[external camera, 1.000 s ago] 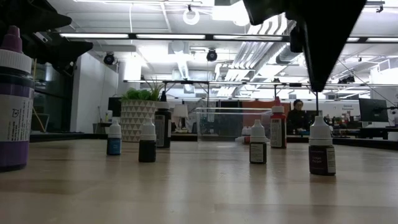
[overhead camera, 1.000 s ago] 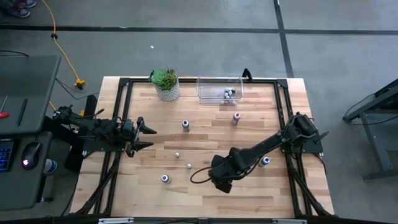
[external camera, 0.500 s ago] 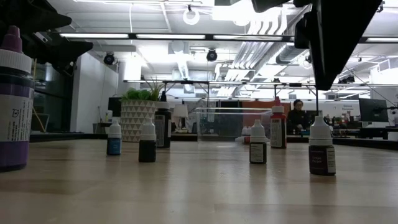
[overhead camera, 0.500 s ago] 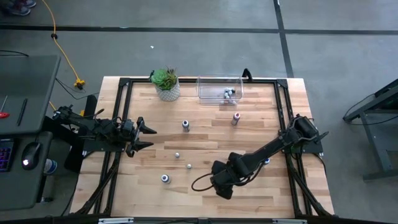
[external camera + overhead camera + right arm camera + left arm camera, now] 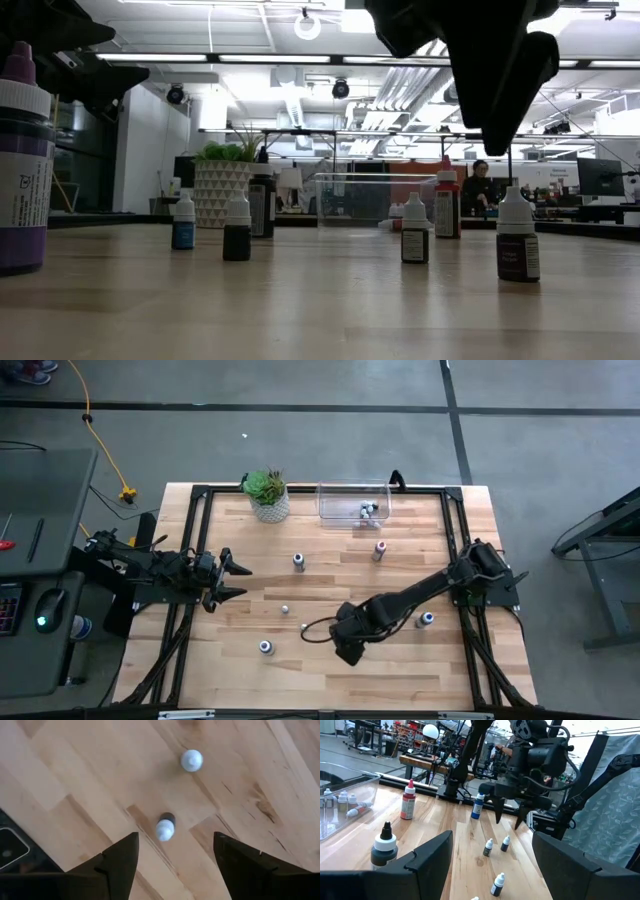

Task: Pick & Place food coloring
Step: Put the small purple food coloring bottle into the bin

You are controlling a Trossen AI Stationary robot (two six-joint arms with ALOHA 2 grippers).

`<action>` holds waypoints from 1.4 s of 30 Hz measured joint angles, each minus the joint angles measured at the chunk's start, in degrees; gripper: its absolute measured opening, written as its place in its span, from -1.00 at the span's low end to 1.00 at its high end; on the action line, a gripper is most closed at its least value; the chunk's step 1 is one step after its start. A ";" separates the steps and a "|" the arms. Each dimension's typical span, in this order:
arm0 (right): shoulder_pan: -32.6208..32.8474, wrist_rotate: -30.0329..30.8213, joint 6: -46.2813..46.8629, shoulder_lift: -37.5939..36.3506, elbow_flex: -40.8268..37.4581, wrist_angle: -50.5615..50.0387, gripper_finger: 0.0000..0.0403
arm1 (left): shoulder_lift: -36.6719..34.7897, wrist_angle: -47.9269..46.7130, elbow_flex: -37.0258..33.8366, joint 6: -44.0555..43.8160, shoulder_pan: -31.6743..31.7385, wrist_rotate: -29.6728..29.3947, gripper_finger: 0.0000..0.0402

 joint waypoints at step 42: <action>0.76 -4.32 -0.87 7.26 0.02 2.66 -0.39 | 0.00 0.00 0.00 0.00 0.00 0.00 0.35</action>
